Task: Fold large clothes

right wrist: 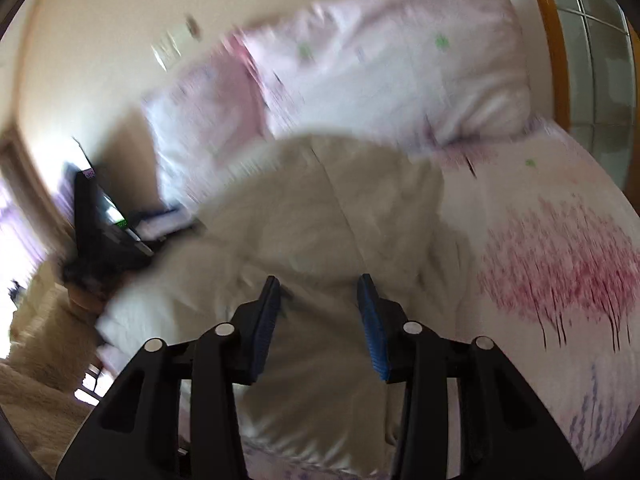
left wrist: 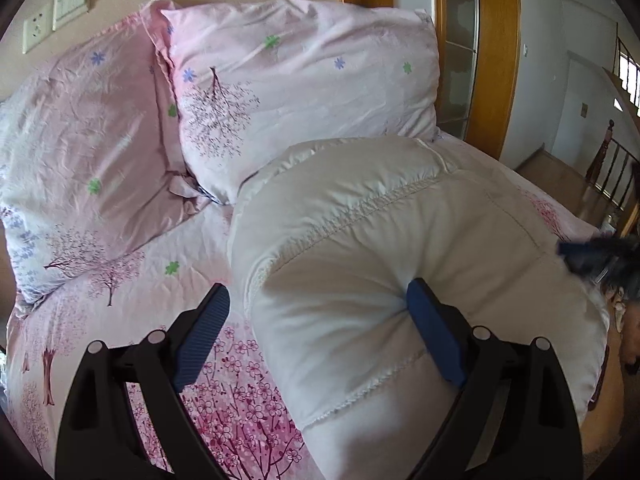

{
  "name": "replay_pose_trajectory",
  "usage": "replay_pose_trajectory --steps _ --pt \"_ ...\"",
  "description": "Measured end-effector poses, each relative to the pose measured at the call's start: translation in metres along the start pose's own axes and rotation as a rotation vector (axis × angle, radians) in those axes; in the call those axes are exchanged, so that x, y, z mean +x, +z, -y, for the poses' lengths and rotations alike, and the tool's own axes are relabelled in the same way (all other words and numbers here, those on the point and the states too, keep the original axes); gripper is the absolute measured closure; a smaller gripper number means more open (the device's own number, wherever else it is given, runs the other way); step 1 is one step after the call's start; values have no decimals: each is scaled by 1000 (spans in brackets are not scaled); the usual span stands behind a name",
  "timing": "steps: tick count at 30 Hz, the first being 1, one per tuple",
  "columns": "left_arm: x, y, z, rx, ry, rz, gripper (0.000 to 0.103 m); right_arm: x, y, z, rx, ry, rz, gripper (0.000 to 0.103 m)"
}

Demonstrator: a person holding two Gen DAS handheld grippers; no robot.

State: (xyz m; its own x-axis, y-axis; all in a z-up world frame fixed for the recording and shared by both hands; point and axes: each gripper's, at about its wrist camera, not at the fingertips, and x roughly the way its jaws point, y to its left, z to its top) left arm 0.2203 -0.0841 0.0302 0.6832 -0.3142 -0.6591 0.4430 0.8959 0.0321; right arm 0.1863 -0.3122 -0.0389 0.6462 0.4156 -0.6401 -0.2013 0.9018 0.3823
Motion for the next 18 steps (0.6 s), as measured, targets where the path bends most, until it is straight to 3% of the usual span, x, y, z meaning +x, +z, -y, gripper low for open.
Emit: replay_pose_trajectory --steps 5,9,15,18 --pt "-38 -8 3 -36 -38 89 14 16 -6 15 58 37 -24 62" --pt "-67 -22 23 10 -59 153 13 20 -11 17 60 47 -13 62" --pt "-56 -43 53 97 -67 111 12 18 -18 13 62 51 8 62" --pt "-45 -49 51 62 -103 88 12 19 -21 12 56 41 13 62"
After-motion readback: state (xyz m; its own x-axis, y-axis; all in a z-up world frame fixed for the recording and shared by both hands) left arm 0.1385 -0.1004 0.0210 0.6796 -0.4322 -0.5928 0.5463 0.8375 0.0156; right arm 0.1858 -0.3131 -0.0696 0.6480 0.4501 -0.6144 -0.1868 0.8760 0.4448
